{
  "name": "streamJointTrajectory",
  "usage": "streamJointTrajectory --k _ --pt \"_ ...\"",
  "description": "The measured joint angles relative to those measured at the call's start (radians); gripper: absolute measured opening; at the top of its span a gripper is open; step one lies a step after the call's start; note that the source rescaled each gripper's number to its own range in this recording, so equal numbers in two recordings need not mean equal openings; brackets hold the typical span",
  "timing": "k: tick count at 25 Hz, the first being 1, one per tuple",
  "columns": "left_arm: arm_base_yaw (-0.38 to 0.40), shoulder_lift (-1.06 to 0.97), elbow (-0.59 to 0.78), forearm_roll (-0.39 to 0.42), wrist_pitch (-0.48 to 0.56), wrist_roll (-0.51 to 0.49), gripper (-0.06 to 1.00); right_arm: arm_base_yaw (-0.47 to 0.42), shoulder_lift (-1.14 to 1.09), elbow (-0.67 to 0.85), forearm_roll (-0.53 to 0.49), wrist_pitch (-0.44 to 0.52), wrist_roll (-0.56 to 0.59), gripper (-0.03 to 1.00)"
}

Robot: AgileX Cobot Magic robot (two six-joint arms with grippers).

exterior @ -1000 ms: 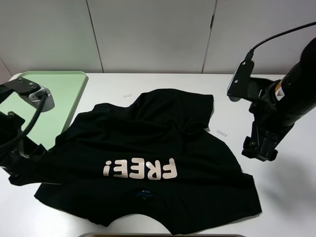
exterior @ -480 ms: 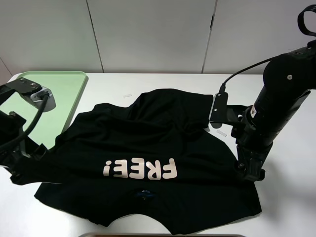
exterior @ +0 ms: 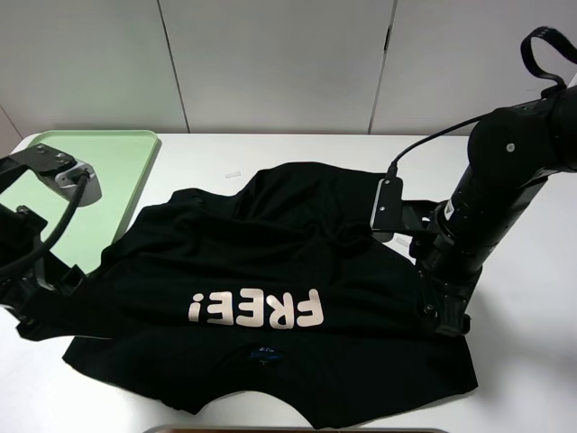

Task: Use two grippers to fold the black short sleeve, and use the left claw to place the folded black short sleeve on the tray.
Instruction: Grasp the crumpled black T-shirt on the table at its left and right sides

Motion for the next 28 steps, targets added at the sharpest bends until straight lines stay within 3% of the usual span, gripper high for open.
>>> streamJointTrajectory --k 15,16,17,20,21,28 --pt "0.0 0.0 0.0 0.0 0.014 0.0 0.96 0.0 0.158 0.0 -0.143 -0.036 0.0 0.97" --pt "0.0 0.0 0.0 0.0 0.013 0.0 0.96 0.0 0.159 0.0 -0.147 -0.036 0.0 0.89" --pt "0.0 0.0 0.0 0.0 0.01 0.0 0.96 0.0 0.159 0.0 -0.152 -0.036 0.0 0.61" --pt "0.0 0.0 0.0 0.0 0.003 0.0 0.96 0.0 0.159 0.0 -0.154 -0.035 0.0 0.17" --pt "0.0 0.0 0.0 0.0 0.001 0.0 0.96 0.0 0.159 0.0 -0.157 -0.036 0.0 0.07" --pt "0.0 0.0 0.0 0.0 -0.017 -0.001 0.95 0.0 0.159 0.0 -0.195 -0.047 0.0 0.05"
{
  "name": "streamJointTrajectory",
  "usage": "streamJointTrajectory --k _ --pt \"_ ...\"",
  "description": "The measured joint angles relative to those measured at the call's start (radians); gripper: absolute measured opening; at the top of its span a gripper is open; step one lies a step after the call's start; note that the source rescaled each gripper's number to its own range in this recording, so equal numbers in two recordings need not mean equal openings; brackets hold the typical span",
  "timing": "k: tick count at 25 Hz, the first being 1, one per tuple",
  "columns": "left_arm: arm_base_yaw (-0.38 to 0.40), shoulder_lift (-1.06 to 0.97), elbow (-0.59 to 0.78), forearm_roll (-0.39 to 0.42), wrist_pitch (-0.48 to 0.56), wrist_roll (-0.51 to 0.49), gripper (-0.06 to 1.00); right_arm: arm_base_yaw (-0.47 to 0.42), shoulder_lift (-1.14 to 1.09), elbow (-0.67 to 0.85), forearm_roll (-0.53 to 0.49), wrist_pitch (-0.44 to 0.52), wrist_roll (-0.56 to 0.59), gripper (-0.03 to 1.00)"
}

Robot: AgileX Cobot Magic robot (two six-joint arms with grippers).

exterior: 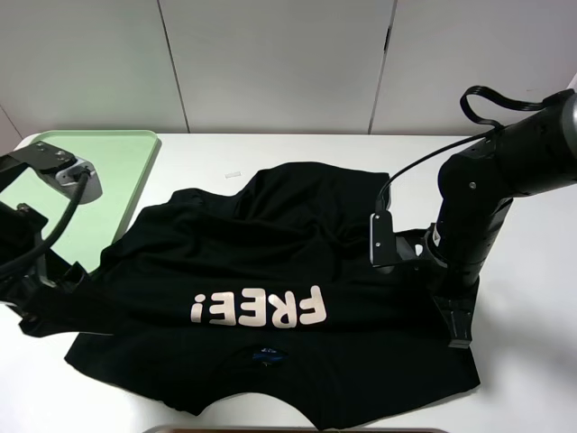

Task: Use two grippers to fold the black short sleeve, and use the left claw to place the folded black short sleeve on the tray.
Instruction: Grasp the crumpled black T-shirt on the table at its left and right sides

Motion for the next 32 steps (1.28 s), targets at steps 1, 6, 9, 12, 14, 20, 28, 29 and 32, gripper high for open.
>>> streamJointTrajectory --k 1,6,9,12,14,20,28,29,32 --pt "0.0 0.0 0.0 0.0 0.0 0.0 0.95 0.0 0.0 0.0 -0.005 -0.005 0.0 0.05" --pt "0.0 0.001 -0.052 0.0 0.01 0.0 0.94 0.001 0.0 0.0 -0.018 -0.014 0.0 0.05" --pt "0.0 0.001 -0.103 0.0 0.026 0.0 0.93 0.003 0.0 0.0 -0.034 -0.025 0.0 0.05" --pt "0.0 0.001 -0.147 0.0 0.036 0.0 0.92 0.003 0.0 0.0 -0.052 -0.037 0.0 0.05" --pt "0.0 0.001 -0.156 0.0 0.038 0.0 0.92 0.003 0.0 0.0 -0.064 -0.04 0.0 0.05" --pt "0.0 0.096 -0.177 0.001 0.052 -0.002 0.92 0.003 0.0 0.0 -0.068 -0.039 0.0 0.05" --pt "0.0 0.367 -0.177 0.043 0.008 0.011 0.91 0.003 0.0 0.0 -0.068 -0.038 0.0 0.05" --pt "0.0 0.367 -0.177 0.043 0.008 0.011 0.91 0.003 0.0 0.0 -0.068 -0.04 0.0 0.05" --pt "-0.021 0.446 -0.179 0.054 -0.022 0.046 0.91 0.003 0.0 0.0 -0.069 -0.04 0.0 0.05"
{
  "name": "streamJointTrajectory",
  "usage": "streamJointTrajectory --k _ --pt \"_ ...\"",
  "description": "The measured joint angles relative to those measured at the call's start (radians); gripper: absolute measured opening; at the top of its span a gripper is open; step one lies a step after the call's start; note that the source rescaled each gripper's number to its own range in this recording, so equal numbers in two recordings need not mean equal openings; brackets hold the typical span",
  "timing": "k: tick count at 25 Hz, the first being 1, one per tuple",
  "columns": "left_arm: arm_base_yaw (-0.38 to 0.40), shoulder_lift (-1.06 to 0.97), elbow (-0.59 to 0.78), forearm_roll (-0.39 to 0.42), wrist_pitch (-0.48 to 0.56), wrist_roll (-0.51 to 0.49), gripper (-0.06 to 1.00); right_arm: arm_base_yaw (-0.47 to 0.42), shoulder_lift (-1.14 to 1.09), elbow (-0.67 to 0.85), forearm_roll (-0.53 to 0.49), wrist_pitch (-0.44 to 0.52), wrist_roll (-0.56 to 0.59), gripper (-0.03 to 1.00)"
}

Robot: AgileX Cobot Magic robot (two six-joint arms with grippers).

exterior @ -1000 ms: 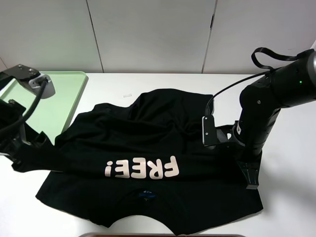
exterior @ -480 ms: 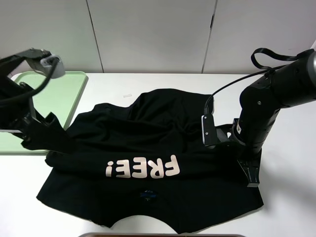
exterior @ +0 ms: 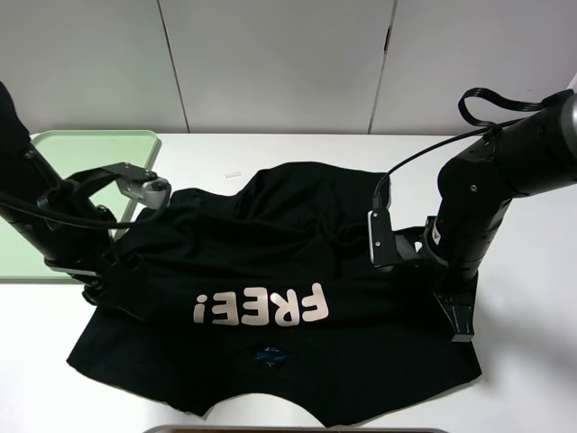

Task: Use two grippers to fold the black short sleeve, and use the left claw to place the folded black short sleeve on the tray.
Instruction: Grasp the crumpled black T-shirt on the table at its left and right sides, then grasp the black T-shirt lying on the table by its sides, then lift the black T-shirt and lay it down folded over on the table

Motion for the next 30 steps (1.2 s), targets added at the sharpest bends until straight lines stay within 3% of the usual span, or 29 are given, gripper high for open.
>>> streamJointTrajectory --k 4,6,7,11,18,21,24,30 --pt "-0.08 0.084 -0.027 0.077 -0.019 0.037 0.89 0.0 0.0 0.0 0.002 -0.001 0.005 0.05" --pt "-0.122 0.124 -0.05 0.162 -0.03 0.011 0.88 0.0 0.0 0.0 0.004 -0.001 0.018 0.05" --pt "-0.141 0.152 -0.073 0.255 -0.061 -0.062 0.88 0.0 0.0 0.0 0.004 -0.001 0.02 0.05" --pt "-0.147 0.162 -0.119 0.437 -0.103 -0.167 0.86 0.0 0.0 0.0 0.004 -0.01 0.024 0.05" --pt "-0.147 0.172 -0.146 0.643 -0.111 -0.185 0.84 0.0 0.0 0.0 0.004 -0.044 0.024 0.05" --pt "-0.147 0.187 -0.147 0.674 -0.096 -0.173 0.84 0.0 0.0 0.0 0.004 -0.048 0.024 0.05" --pt "-0.147 0.197 -0.147 0.664 -0.068 -0.048 0.83 0.0 0.0 0.001 0.004 -0.052 0.024 0.05" --pt "-0.161 0.197 -0.147 0.551 0.008 0.272 0.83 0.0 0.0 0.001 0.004 -0.053 0.025 0.05"
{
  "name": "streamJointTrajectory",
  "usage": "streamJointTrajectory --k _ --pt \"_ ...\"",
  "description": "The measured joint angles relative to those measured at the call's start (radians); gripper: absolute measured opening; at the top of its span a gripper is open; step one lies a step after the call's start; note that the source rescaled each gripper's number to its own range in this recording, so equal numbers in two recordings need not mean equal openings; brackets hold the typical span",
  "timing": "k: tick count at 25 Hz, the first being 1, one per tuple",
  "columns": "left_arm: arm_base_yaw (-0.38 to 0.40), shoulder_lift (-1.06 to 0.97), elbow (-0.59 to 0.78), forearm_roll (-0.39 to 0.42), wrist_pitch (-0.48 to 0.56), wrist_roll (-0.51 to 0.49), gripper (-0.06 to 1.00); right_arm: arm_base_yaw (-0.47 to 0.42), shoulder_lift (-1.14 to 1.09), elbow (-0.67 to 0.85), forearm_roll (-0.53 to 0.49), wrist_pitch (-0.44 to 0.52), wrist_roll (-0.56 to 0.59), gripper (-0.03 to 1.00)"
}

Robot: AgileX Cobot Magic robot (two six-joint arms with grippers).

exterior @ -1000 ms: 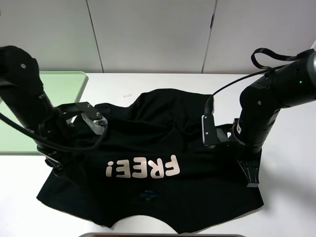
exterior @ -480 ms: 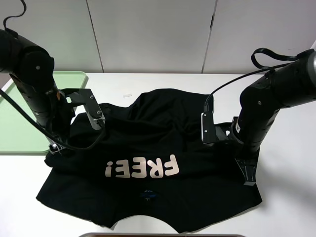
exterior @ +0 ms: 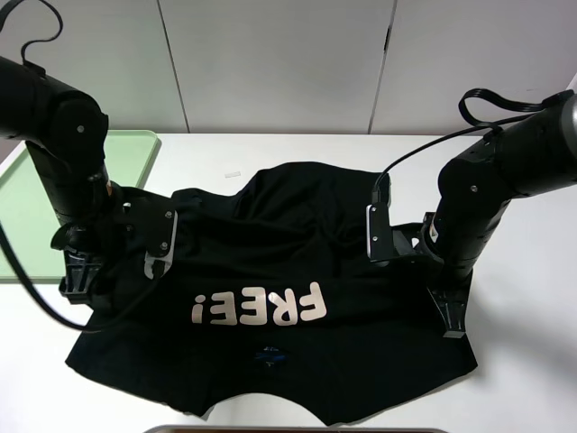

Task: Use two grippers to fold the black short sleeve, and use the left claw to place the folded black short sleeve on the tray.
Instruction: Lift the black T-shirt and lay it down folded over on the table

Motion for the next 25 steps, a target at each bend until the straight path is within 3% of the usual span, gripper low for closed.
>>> streamJointTrajectory --k 2,5,6,7,10,18,22,25 --pt "-0.021 0.0 0.0 0.002 0.017 0.058 0.83 0.0 0.0 0.001 0.0 0.0 0.003 0.05" --pt "-0.046 0.002 0.0 0.036 0.023 0.069 0.82 0.0 0.0 0.001 0.0 0.0 0.006 0.05" --pt "-0.058 0.004 0.0 0.063 0.026 0.065 0.82 0.0 0.0 0.001 0.0 0.0 0.006 0.05" --pt "-0.094 0.022 0.0 0.156 0.027 0.018 0.81 0.0 0.0 0.002 0.0 -0.001 0.006 0.05" --pt "-0.113 0.056 0.0 0.24 0.027 -0.057 0.8 0.0 0.0 0.002 0.0 -0.001 0.006 0.05" --pt "-0.114 0.087 0.0 0.248 0.031 -0.095 0.8 0.0 0.0 0.002 0.0 -0.002 0.006 0.05" --pt "-0.114 0.087 0.005 0.192 0.055 -0.007 0.8 0.0 0.0 0.002 0.0 -0.002 0.007 0.05" --pt "-0.114 0.087 0.029 0.201 0.033 -0.004 0.8 0.0 0.0 0.002 0.0 -0.003 0.007 0.05"
